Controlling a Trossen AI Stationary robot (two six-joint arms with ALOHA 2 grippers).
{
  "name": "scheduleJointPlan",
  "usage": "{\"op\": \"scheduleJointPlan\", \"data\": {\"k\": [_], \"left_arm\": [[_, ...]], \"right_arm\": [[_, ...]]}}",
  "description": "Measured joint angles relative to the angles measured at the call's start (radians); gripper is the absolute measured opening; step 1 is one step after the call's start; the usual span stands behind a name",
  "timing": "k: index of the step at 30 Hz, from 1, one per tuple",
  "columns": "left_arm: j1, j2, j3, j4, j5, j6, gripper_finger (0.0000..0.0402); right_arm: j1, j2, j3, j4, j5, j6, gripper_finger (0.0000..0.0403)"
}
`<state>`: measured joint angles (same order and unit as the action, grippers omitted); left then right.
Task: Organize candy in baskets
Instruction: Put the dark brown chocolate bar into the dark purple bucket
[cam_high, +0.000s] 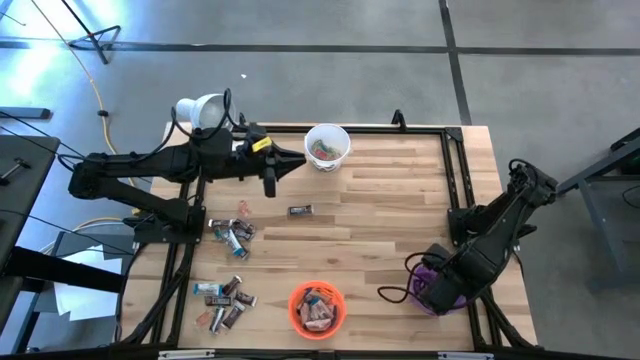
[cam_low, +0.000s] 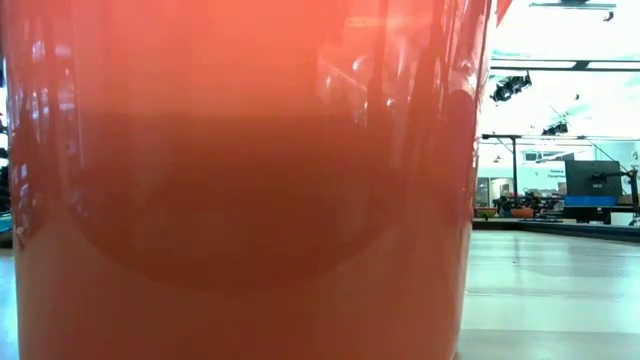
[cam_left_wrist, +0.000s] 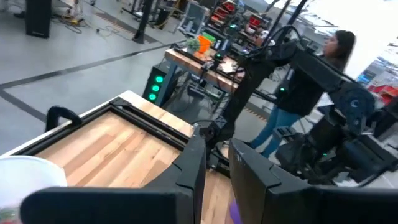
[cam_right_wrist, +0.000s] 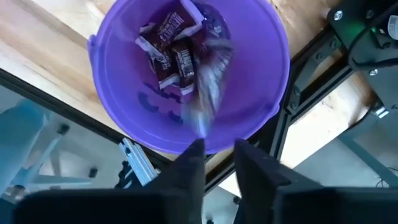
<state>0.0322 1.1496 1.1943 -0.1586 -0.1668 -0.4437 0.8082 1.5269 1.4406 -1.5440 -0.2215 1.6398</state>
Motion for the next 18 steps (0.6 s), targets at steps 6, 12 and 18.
{"op": "scheduleJointPlan", "data": {"k": [6, 12, 18], "left_arm": [[0.000, -0.002, 0.000, 0.000, 0.008, 0.001, 0.0055], [0.000, -0.002, 0.000, 0.000, 0.023, 0.023, 0.0055], [0.000, -0.005, 0.000, -0.001, 0.090, 0.061, 0.0055]], "right_arm": [[-0.009, 0.000, 0.000, 0.000, 0.045, 0.001, 0.0154], [-0.075, -0.001, 0.000, -0.010, 0.137, -0.103, 0.0164], [-0.195, -0.002, 0.000, -0.026, 0.165, -0.353, 0.0165]]}}
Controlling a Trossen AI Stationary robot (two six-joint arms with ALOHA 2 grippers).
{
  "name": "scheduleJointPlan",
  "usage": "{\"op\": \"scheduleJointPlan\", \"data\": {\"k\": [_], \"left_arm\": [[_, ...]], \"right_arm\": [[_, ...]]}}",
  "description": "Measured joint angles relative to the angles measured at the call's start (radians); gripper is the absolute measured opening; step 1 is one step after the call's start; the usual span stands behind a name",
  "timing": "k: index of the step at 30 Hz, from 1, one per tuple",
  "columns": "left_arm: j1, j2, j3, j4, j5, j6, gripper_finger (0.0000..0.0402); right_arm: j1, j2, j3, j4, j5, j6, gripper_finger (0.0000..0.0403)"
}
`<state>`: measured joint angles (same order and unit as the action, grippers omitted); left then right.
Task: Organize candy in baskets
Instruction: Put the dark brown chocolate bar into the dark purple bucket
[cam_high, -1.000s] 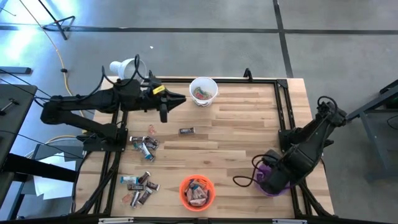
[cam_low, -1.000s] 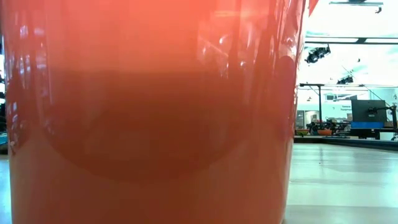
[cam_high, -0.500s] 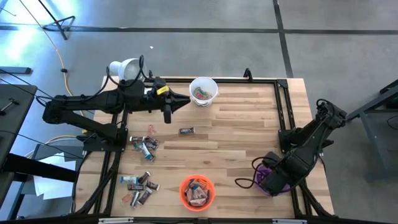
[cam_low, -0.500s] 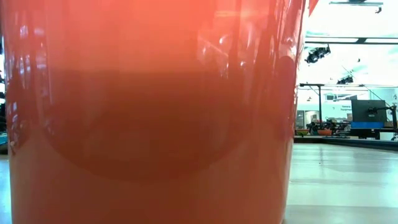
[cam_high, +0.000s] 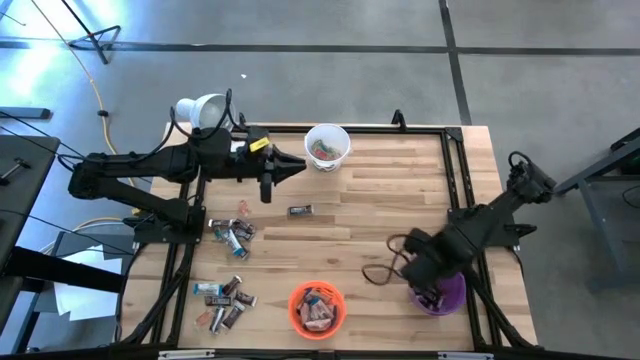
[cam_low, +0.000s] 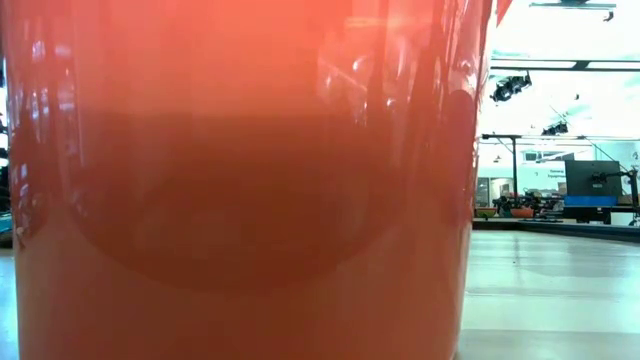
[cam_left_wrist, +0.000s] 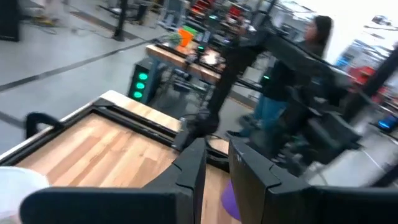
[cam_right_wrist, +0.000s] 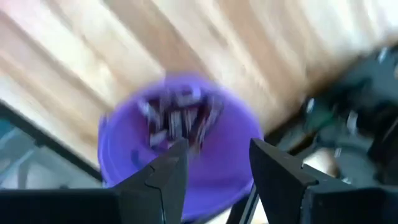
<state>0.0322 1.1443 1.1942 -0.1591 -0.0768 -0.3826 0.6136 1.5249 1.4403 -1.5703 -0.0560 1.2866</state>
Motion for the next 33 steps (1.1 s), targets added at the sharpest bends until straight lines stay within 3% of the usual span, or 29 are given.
{"op": "scheduleJointPlan", "data": {"k": [6, 10, 16, 21, 33], "left_arm": [[0.011, -0.032, 0.001, -0.141, 0.168, 0.009, 0.0055], [0.033, -0.062, 0.000, -0.359, 0.144, -0.026, 0.0055], [0.047, -0.070, 0.000, -0.569, 0.146, -0.005, 0.0055], [0.042, -0.071, 0.000, -0.636, 0.162, -0.006, 0.0055], [-0.005, -0.108, 0.000, -0.622, 0.156, -0.049, 0.0055]], "right_arm": [[-0.205, 0.000, 0.000, 0.048, 0.137, -0.140, 0.0165], [-0.361, 0.000, 0.000, 0.246, 0.210, -0.206, 0.0165], [-0.535, 0.003, 0.000, 0.674, 0.213, -0.285, 0.0165], [-0.603, 0.024, 0.001, 0.777, 0.195, -0.387, 0.0165], [-0.635, 0.252, 0.001, 0.931, 0.210, -1.450, 0.0165]]}}
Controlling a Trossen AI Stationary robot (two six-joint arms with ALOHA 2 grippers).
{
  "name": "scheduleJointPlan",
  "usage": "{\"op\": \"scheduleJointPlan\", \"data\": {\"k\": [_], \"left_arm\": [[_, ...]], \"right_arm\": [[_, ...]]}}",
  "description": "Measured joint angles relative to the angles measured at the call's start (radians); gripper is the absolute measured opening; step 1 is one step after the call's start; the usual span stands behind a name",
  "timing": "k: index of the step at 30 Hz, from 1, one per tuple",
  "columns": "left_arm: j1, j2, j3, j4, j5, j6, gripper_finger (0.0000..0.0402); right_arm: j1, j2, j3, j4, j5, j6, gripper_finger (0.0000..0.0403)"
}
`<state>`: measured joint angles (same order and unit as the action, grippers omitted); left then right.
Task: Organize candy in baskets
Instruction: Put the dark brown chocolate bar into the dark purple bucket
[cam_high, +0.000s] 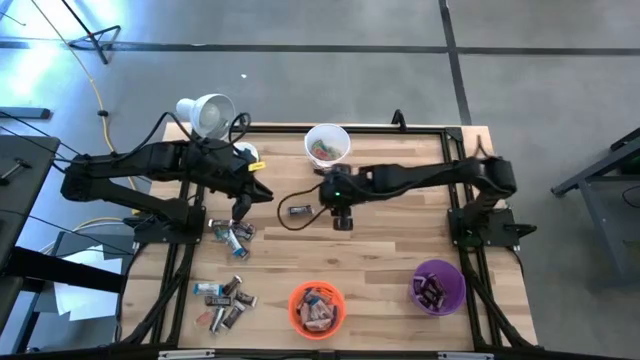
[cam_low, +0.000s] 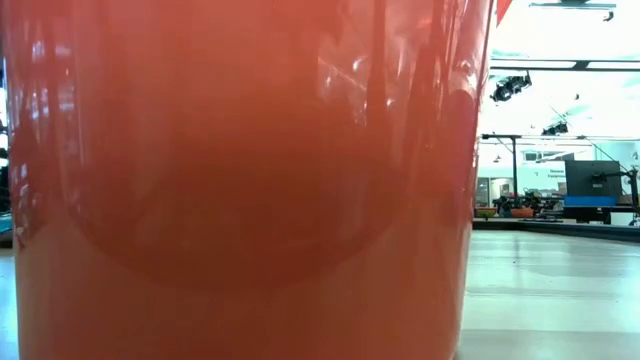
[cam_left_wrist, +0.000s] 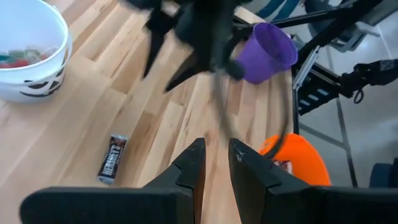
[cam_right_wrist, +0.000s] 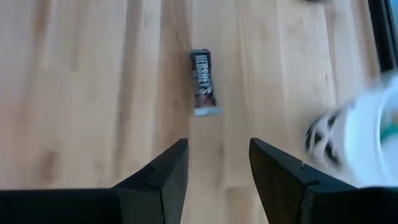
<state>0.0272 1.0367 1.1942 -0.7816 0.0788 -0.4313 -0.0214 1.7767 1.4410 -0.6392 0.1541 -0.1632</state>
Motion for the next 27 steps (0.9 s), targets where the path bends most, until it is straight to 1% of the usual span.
{"op": "scheduleJointPlan", "data": {"k": [2, 3, 6, 10, 14, 18, 21, 24, 27], "left_arm": [[-0.005, 0.000, 0.000, 0.006, -0.002, -0.010, 0.0055], [-0.007, 0.000, 0.000, 0.010, -0.002, -0.013, 0.0055], [-0.012, 0.000, 0.000, 0.032, -0.008, -0.033, 0.0055], [-0.016, 0.000, 0.000, 0.033, -0.014, -0.060, 0.0055], [-0.016, 0.000, 0.000, 0.032, -0.016, -0.066, 0.0055], [-0.016, 0.000, 0.000, 0.032, -0.049, -0.088, 0.0055], [-0.016, 0.001, 0.000, 0.032, -0.058, -0.090, 0.0055], [-0.016, 0.001, 0.000, 0.031, -0.059, -0.090, 0.0055], [-0.016, 0.001, 0.000, 0.031, -0.061, -0.090, 0.0055]], "right_arm": [[-0.018, 0.043, 0.000, 0.042, 0.001, -0.087, 0.0165], [-0.028, 0.064, 0.000, 0.069, 0.001, -0.105, 0.0165], [-0.055, 0.121, 0.001, 0.125, -0.004, -0.102, 0.0165], [-0.072, 0.206, 0.069, 0.071, -0.013, -0.100, 0.0165], [-0.069, 0.291, 0.181, 0.005, -0.052, -0.100, 0.0165], [-0.070, 0.381, 0.321, -0.061, -0.081, -0.066, 0.0165], [-0.071, 0.458, 0.441, -0.158, -0.102, -0.064, 0.0165], [-0.073, 0.535, 0.553, -0.249, -0.105, -0.081, 0.0165], [-0.077, 0.613, 0.631, -0.290, -0.113, -0.082, 0.0165]]}}
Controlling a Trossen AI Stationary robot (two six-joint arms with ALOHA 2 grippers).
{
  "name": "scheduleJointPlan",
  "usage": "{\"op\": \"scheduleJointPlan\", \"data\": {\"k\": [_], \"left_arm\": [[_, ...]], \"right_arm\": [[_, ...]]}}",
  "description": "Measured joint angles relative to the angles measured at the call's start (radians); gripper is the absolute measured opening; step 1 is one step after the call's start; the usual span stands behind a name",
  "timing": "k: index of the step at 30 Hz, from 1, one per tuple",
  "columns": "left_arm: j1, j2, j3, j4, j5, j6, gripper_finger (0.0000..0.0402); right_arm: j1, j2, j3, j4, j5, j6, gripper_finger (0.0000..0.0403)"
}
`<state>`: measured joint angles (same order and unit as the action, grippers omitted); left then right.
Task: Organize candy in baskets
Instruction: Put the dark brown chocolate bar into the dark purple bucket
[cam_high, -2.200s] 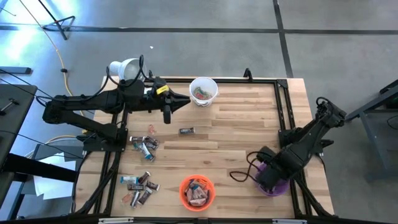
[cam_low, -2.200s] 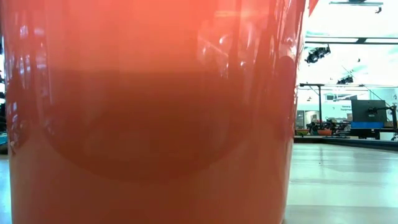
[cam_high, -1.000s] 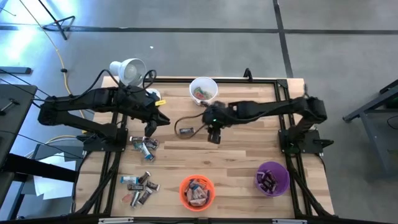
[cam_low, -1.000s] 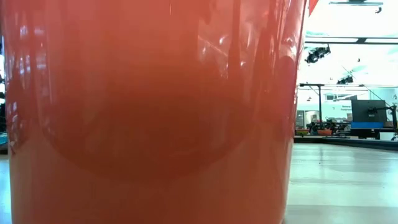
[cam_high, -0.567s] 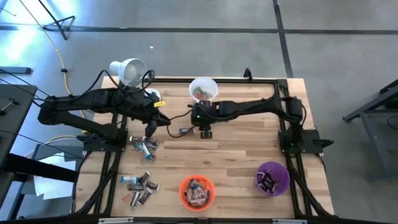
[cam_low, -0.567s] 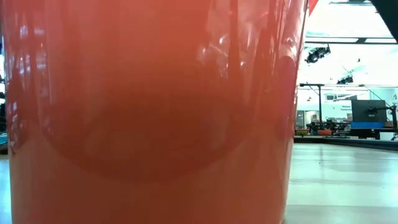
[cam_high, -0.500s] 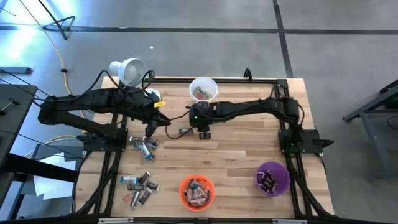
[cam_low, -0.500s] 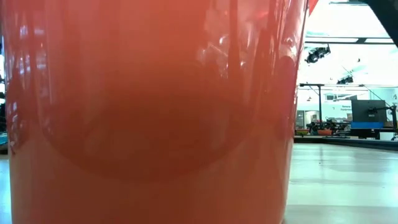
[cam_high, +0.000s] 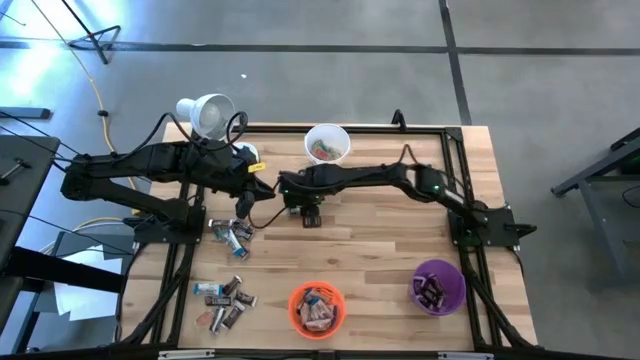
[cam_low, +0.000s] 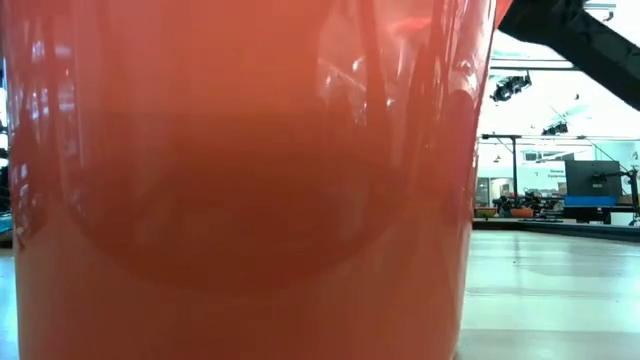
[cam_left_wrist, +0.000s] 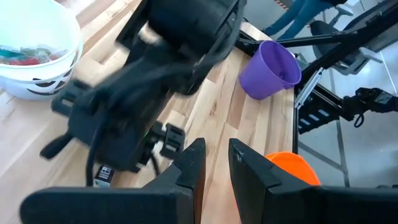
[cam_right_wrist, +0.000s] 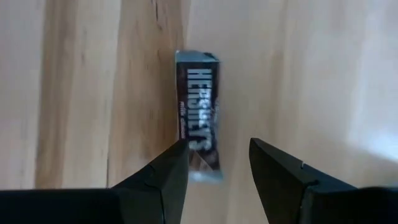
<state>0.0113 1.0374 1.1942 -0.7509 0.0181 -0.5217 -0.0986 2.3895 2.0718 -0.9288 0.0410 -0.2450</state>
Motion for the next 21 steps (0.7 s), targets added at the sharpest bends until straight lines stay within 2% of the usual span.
{"op": "scheduleJointPlan", "data": {"k": [5, 14, 17, 21], "left_arm": [[0.000, 0.000, 0.000, -0.001, 0.000, 0.000, 0.0055], [0.000, 0.000, 0.000, -0.001, 0.000, 0.001, 0.0055], [0.000, 0.000, 0.000, -0.001, 0.000, 0.001, 0.0055], [0.000, 0.000, 0.000, -0.001, 0.000, 0.002, 0.0055]], "right_arm": [[-0.011, 0.088, 0.068, -0.008, -0.082, 0.024, 0.0165], [-0.024, 0.135, 0.060, -0.042, -0.093, 0.060, 0.0162], [-0.024, 0.136, 0.064, -0.051, -0.095, 0.081, 0.0136], [-0.027, 0.137, 0.074, -0.068, -0.124, 0.114, 0.0068]]}}
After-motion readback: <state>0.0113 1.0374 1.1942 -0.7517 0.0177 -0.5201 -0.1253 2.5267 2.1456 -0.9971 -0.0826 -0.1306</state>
